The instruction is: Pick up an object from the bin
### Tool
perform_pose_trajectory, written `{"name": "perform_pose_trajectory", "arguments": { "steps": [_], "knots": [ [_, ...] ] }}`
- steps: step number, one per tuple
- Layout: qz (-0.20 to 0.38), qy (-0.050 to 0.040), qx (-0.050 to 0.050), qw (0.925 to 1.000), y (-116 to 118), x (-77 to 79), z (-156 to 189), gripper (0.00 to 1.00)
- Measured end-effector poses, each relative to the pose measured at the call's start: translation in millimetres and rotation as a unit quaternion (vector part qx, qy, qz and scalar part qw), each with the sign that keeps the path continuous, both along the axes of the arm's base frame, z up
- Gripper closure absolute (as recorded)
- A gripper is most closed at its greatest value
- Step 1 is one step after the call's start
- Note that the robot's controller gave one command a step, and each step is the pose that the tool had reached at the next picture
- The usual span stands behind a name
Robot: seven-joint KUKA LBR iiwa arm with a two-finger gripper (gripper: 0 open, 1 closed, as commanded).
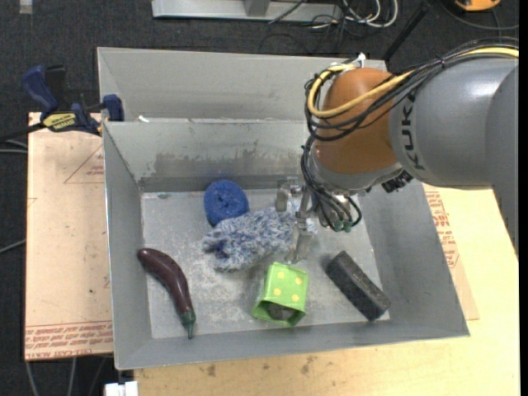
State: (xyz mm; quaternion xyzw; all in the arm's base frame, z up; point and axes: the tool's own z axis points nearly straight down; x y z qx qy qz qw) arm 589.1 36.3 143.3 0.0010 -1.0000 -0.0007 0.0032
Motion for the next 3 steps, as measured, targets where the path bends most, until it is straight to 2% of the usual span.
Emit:
{"name": "perform_pose_trajectory", "arguments": {
  "steps": [1,2,3],
  "knots": [
    [0.0,-0.0035,0.0,1.0,-0.1,1.7,4.8,0.0],
    [-0.019,-0.005,0.0,0.9998,27.2,-16.5,-64.2,1.0],
    [-0.02,-0.005,0.001,0.9998,27.1,-16.5,-64.2,1.0]
  ]
}}
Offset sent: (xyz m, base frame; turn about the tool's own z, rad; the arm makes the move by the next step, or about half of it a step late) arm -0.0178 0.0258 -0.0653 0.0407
